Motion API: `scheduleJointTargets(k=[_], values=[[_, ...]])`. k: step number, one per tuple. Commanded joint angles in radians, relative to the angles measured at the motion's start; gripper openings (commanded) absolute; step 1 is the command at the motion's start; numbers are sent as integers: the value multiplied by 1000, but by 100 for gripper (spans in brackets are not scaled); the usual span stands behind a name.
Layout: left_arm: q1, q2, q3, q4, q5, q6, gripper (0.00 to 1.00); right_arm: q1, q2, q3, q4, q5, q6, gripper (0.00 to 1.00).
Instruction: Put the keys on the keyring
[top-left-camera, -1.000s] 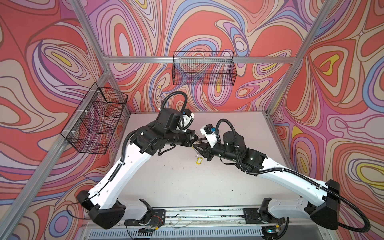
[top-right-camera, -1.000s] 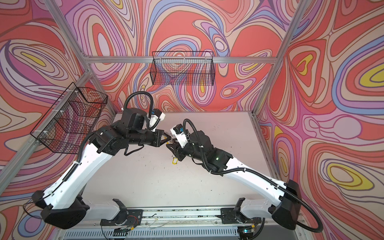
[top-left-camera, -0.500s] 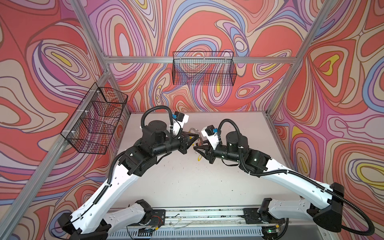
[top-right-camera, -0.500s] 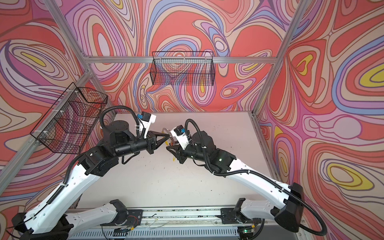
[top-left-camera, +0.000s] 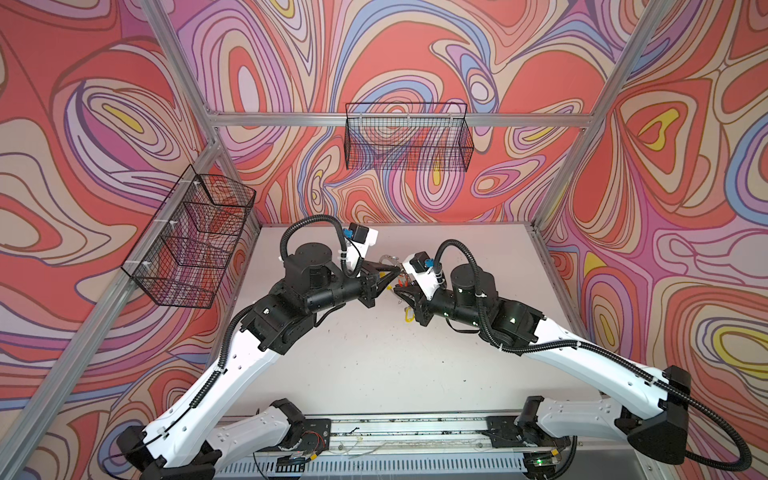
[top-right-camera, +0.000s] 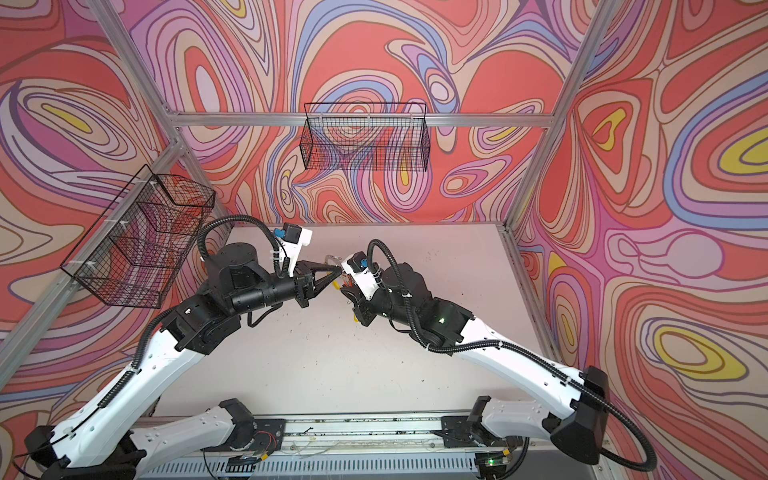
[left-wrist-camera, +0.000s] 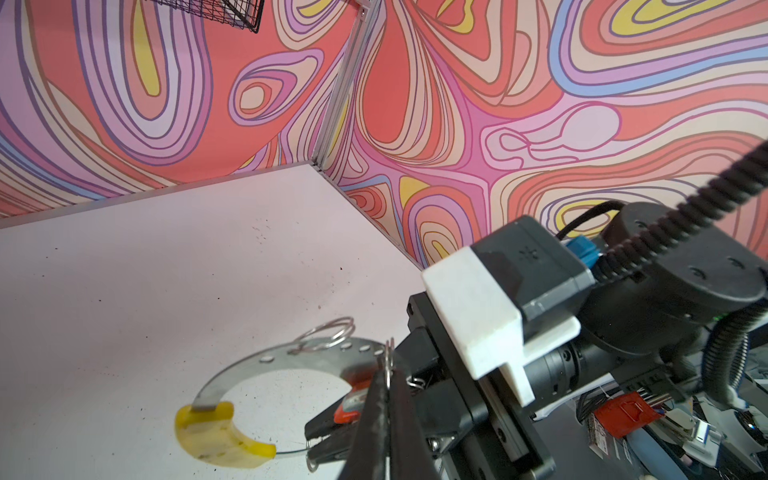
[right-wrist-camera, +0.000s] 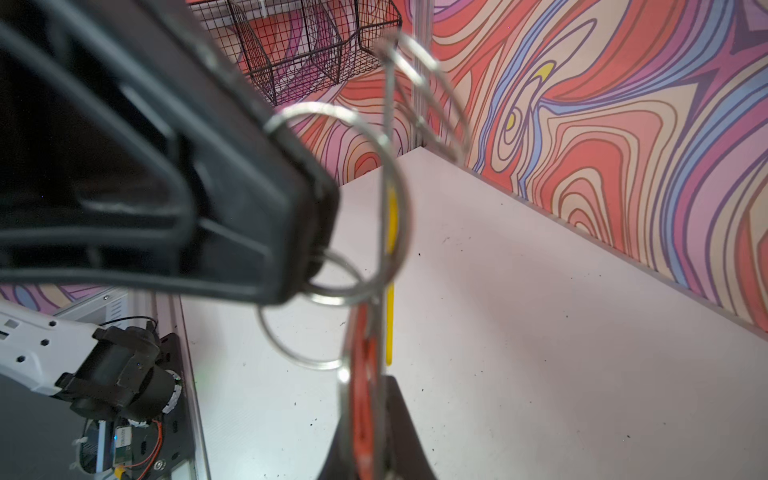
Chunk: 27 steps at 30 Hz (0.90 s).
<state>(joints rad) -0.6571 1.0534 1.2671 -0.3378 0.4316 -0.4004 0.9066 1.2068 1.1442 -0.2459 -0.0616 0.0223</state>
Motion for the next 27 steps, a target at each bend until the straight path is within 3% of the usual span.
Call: scheduleJointTargets(k=[1,4,9,19,27], values=[[27,-36,-6,14,27,-26,10,-11,-56,-7,14,151,-54,0],[66,-41,-11,31,80,-71,27,-11,-70,-18,31,174,-90,0],[122,-7,17,47,195,-142,37,-6,-48,-1,13,192,-119,0],[122,76,120,35,285,-130,43,27,-1,47,-18,216,-139,0],[122,104,169,-113,236,-48,39,32,-12,39,11,165,-126,0]])
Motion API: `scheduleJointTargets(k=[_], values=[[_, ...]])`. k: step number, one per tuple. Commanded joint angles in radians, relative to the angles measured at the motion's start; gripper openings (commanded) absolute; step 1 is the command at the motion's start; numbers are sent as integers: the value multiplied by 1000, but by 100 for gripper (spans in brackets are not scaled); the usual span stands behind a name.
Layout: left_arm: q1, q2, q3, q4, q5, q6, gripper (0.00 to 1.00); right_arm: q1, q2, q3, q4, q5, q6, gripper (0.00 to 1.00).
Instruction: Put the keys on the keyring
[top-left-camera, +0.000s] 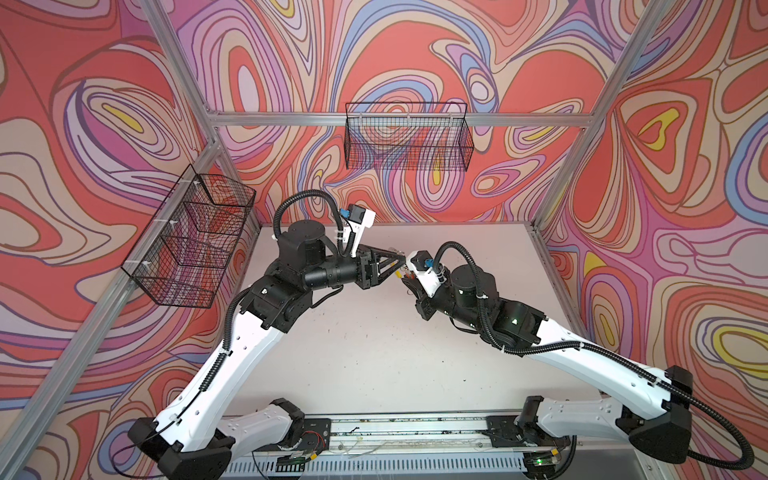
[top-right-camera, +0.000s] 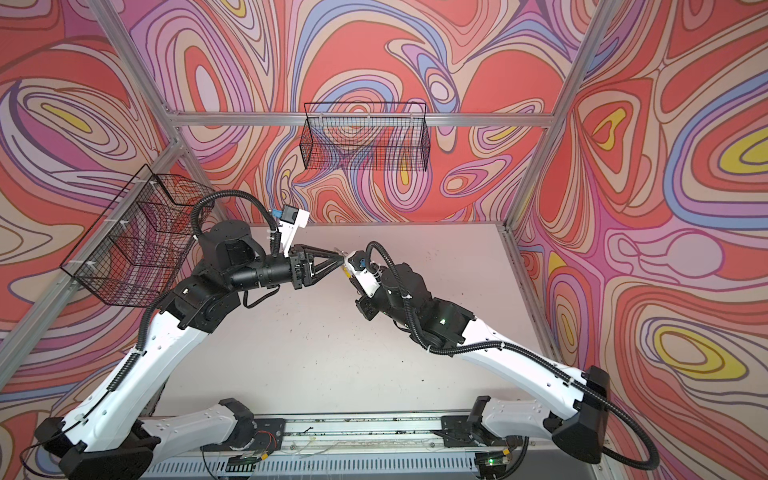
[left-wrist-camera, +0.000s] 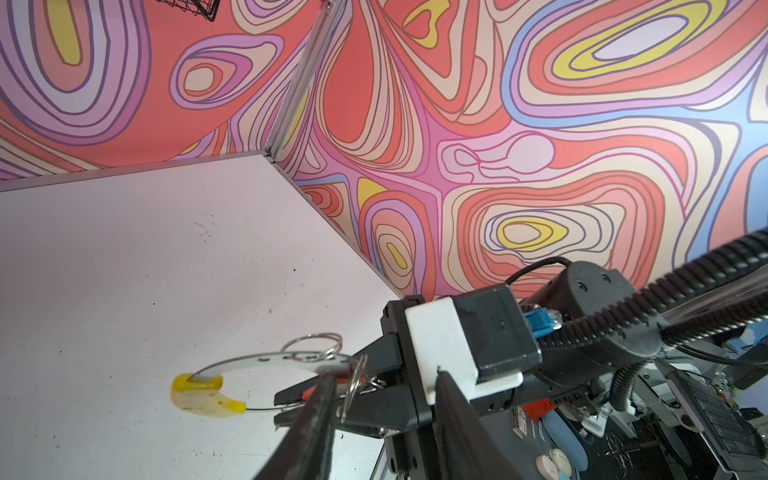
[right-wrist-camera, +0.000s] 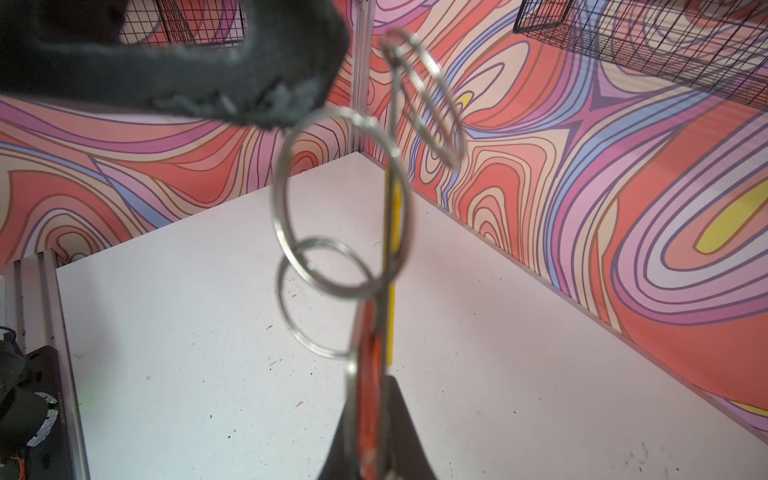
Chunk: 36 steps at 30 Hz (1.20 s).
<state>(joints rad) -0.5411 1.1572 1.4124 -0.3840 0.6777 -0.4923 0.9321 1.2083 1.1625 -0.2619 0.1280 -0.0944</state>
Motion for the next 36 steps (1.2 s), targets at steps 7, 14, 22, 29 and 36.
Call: scheduleJointTargets(k=[7,14,22,29,36], values=[[6,25,47,-97,-10,56,32,7,-6,20,36,-45,-6,0],[6,33,62,-91,-8,42,10,7,-5,9,50,-63,11,0],[6,19,96,-152,-45,35,0,8,-4,-15,66,-113,50,0],[6,70,224,-393,-128,67,0,6,-8,4,38,-202,99,15],[6,172,397,-663,-185,83,0,-12,-55,24,15,-289,145,60]])
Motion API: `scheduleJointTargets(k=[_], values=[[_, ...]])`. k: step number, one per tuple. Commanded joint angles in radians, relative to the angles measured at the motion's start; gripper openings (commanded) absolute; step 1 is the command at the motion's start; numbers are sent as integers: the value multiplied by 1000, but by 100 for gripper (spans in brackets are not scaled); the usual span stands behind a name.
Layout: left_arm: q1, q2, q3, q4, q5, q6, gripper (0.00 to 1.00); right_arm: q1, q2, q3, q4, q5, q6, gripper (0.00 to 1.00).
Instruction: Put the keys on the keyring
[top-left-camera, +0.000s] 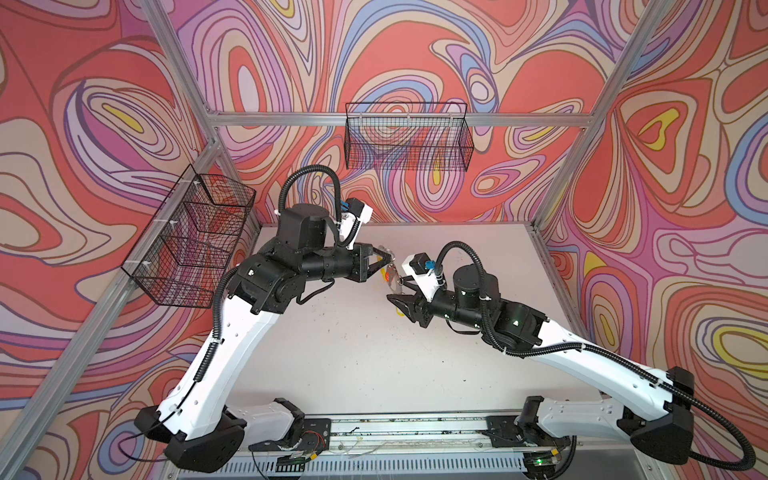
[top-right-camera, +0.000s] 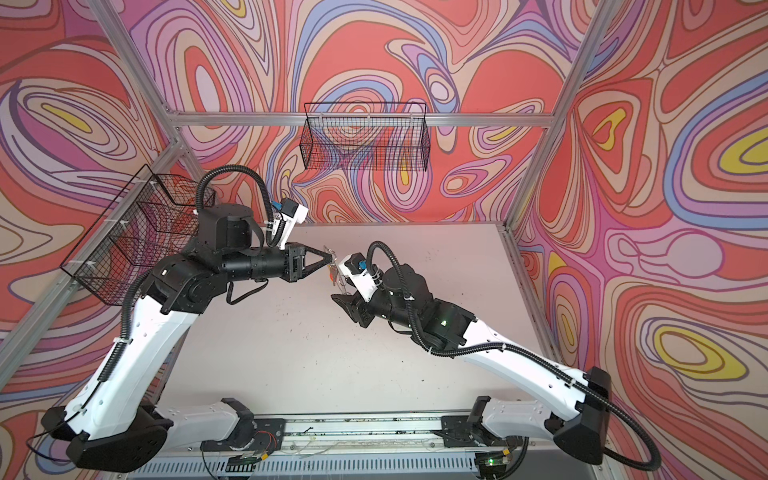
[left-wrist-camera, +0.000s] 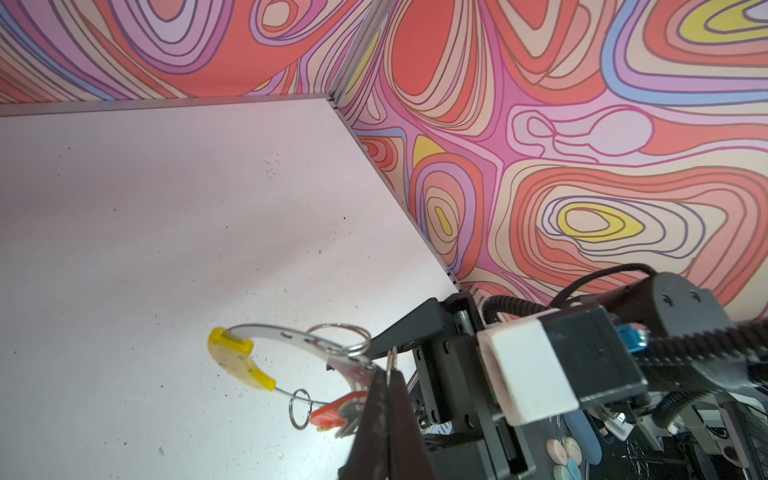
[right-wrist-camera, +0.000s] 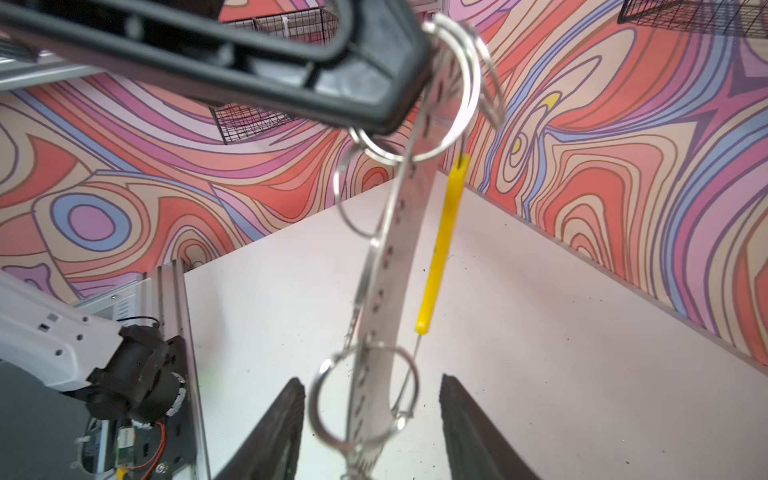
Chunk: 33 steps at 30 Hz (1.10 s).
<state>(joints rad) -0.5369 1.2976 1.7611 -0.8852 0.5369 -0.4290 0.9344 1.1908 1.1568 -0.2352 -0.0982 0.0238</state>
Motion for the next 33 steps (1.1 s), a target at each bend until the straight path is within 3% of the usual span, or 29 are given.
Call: scheduleJointTargets(k=[1,6,13,25,33], values=[[0,42,60,-182,-47,18,0,-18,-41,38,-12,-67,35,61],[-35,103,128,-272,-117,-16,0,-30,3,134,-86,6,53,64],[-131,191,245,-380,-251,-87,0,-30,70,144,-69,6,71,64],[-158,234,298,-430,-265,-122,0,-30,71,86,-52,31,42,55],[-167,247,317,-449,-237,-116,0,-30,56,57,-35,61,49,28]])
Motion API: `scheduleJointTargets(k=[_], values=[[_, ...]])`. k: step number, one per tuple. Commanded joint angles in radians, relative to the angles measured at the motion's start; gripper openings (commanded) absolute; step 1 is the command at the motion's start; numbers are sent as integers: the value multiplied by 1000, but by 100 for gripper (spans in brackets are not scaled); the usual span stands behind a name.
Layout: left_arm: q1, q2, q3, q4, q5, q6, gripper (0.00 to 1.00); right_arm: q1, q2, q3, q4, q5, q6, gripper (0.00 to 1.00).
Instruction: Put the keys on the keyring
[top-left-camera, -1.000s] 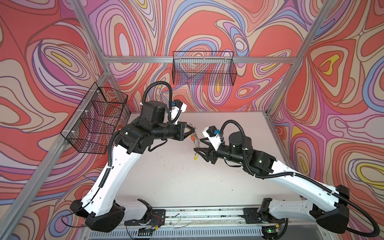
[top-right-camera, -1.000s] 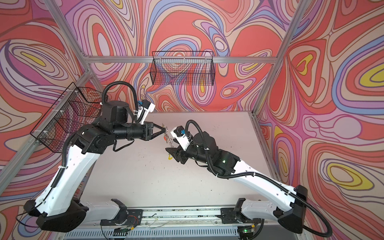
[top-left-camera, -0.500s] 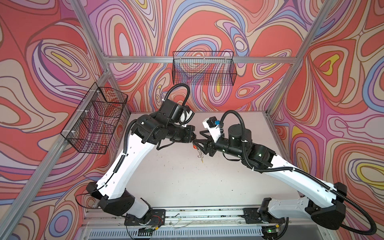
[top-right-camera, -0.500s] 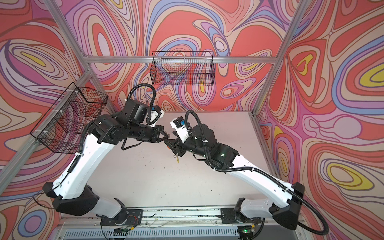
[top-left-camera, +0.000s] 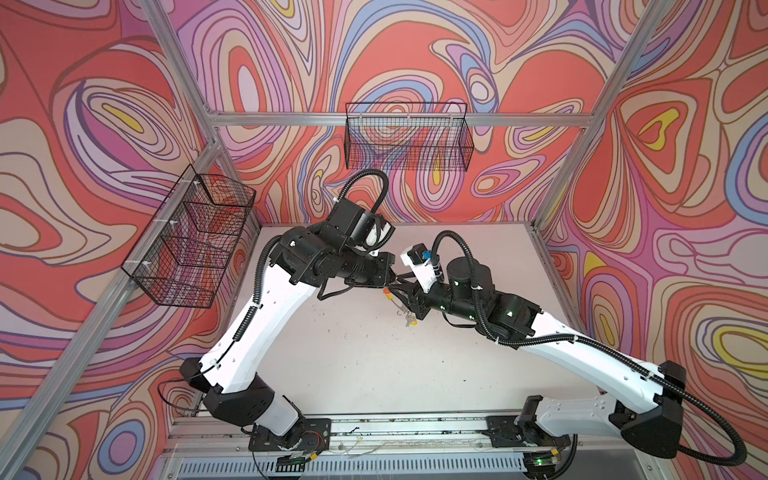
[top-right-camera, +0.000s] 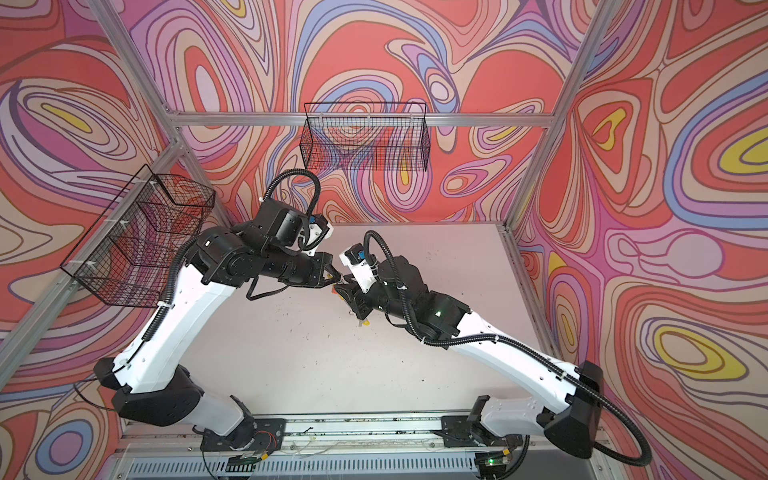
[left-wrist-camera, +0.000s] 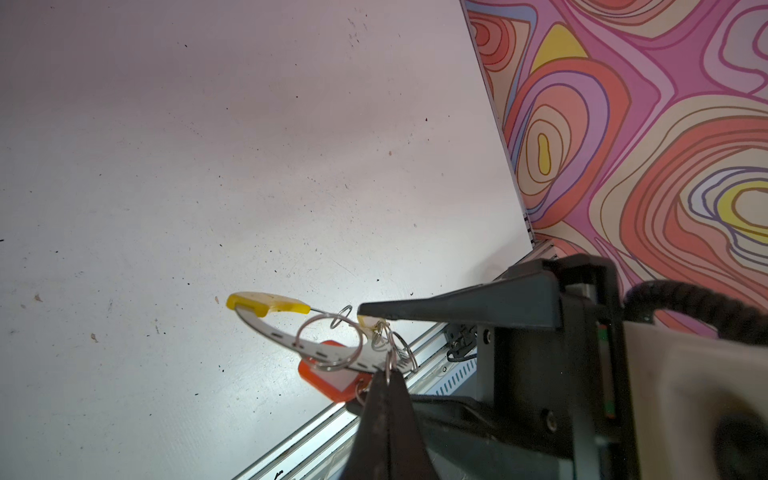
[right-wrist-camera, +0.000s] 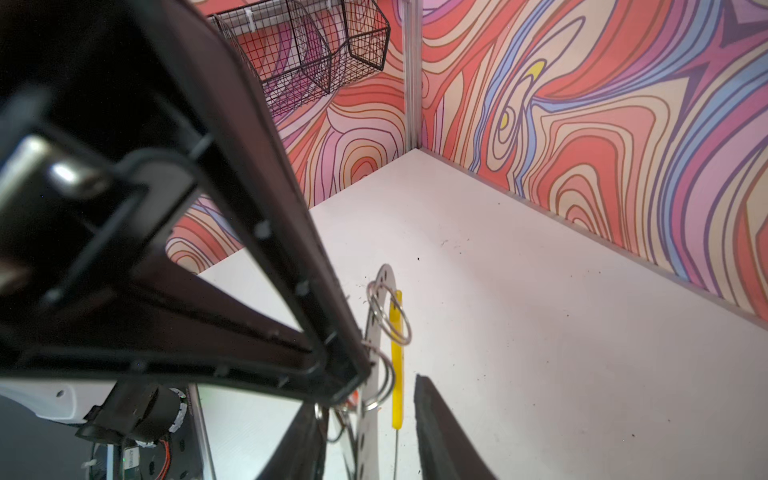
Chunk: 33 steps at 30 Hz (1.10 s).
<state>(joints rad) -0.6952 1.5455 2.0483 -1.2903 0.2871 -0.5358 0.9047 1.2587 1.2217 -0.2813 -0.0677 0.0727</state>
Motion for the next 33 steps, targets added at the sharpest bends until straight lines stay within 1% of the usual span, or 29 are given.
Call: scheduleJointTargets(k=[1,7,15,17,18,20,22,27,33], values=[[-9,0,32,-48,11,-8,0,-1,-12,-10,11,35,1,25],[-9,-3,32,-66,-6,-4,0,0,-33,-21,20,39,-2,0],[-9,-7,32,-44,2,0,0,-1,-47,-36,33,46,-1,0],[-9,-30,3,-3,-2,-1,16,-1,-57,-42,46,44,7,0],[-9,-48,-21,29,2,-8,20,0,-60,-46,53,42,10,0],[-9,-97,-90,121,23,-25,32,-1,-68,-52,66,39,19,0],[-9,-139,-144,191,15,-46,38,-1,-70,-53,71,34,25,0],[-9,-193,-238,293,9,-73,38,0,-70,-57,82,34,33,0],[-9,-180,-239,316,8,-77,32,-1,-58,-50,77,33,35,0]])
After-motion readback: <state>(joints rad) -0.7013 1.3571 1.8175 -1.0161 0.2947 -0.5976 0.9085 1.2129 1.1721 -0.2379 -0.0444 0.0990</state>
